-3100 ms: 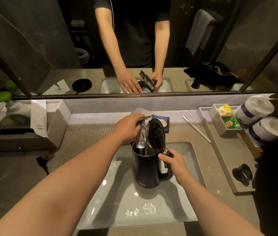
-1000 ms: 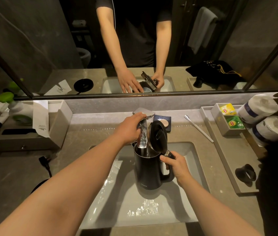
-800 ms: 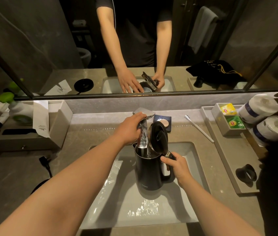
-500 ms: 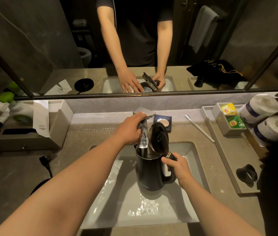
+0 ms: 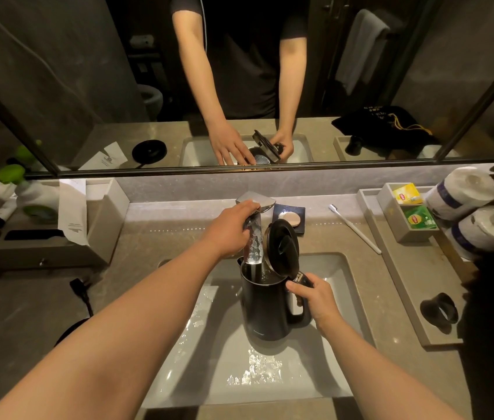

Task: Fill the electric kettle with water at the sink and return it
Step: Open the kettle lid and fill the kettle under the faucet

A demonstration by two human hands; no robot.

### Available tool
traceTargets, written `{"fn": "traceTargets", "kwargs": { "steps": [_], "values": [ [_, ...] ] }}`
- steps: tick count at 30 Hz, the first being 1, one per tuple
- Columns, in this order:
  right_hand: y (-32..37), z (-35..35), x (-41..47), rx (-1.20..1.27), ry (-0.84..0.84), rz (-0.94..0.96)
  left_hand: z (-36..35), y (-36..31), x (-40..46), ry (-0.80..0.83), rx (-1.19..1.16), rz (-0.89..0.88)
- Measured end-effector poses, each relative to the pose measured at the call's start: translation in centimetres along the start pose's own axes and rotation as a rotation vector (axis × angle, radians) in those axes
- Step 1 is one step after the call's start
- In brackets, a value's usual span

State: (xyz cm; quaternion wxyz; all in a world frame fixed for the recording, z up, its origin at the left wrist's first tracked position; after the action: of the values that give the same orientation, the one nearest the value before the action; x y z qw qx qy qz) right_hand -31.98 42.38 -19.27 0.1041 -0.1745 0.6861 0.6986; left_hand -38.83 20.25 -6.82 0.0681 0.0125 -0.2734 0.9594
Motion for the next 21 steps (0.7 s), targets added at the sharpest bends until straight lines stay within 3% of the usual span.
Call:
{"fn": "traceTargets", "kwargs": {
  "steps": [21],
  "values": [
    [-0.26,-0.19,0.13,-0.019,0.019,0.003,0.03,0.23,0.11,0.034,0.004,0.021]
  ]
}}
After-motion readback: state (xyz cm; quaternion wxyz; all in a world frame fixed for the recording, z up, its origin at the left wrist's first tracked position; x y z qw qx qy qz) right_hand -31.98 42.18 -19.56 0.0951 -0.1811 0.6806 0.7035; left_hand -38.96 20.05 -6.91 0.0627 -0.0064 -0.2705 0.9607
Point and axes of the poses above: each hand's wrist, its own x-axis towards the middle knuckle, its own z-axis out of the back of the hand, y = z × x, the point moved 7 cm from there along x, towards the middle knuckle
